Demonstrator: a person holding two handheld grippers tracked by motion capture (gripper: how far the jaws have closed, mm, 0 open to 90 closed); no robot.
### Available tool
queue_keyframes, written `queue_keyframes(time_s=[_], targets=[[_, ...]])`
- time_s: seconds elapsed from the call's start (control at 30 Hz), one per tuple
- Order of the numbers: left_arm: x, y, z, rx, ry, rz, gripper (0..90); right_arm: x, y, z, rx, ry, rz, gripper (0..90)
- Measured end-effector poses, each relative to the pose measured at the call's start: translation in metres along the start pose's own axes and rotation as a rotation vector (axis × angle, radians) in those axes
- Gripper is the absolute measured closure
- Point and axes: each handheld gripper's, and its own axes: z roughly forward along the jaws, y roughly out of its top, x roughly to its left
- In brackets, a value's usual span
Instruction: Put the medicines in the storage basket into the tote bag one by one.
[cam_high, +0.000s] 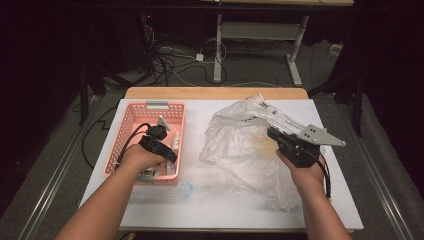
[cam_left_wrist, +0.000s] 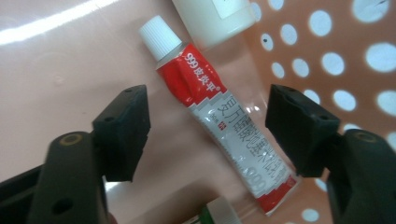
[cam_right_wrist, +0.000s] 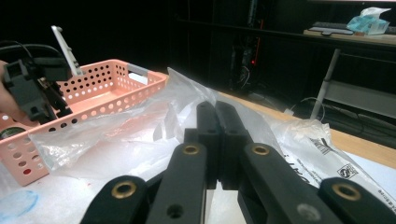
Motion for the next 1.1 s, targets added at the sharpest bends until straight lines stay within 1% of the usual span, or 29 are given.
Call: queue_keyframes(time_s=[0.07,0.17,0.2,0.3,0.5,0.63,0.73,1.0,1.1], targets=[[-0.0004,0.0023,0.0021,0.017,-0.003,-0.009,34.3,-0.0009,0.0002,-0.0008,-0.005,-0.001,0.001,90.0],[-0.0020,0.0051,0.0062,0.045,0.011,-0.016,40.9,-0.0019,0.0003,-0.0020,-0.006,-0.003,0.003,90.0],[-0.0029,0.0057,0.0070,0.050,0.022,-0.020,42.2,-0.0019,0.0004,-0.0023,-0.007,-0.004,0.005,90.0],[-0.0059,0.0068,0.0075,0.057,0.066,-0.022,48.0,-0.0020,0.0002,-0.0028,-0.005,-0.005,0.007,90.0],[-0.0059,0.0065,0.0076,0.055,0.099,-0.040,56.7,-0.0014,0.0004,-0.0028,-0.007,-0.003,0.005,90.0],[-0.0054,0.0063,0.0072,0.048,0.111,-0.049,59.8,-0.0013,0.0003,-0.0030,-0.007,-0.002,0.006,90.0],[-0.0050,0.0060,0.0069,0.046,0.129,-0.049,62.6,-0.0013,0.0001,-0.0031,-0.005,-0.003,0.010,90.0],[-0.0042,0.0048,0.0052,0.036,0.140,-0.054,64.6,-0.0019,0.0003,-0.0032,-0.009,-0.003,0.008,90.0],[-0.0039,0.0033,0.0023,0.011,0.135,-0.060,64.9,-0.0017,0.0003,-0.0032,-0.009,-0.003,0.007,90.0]])
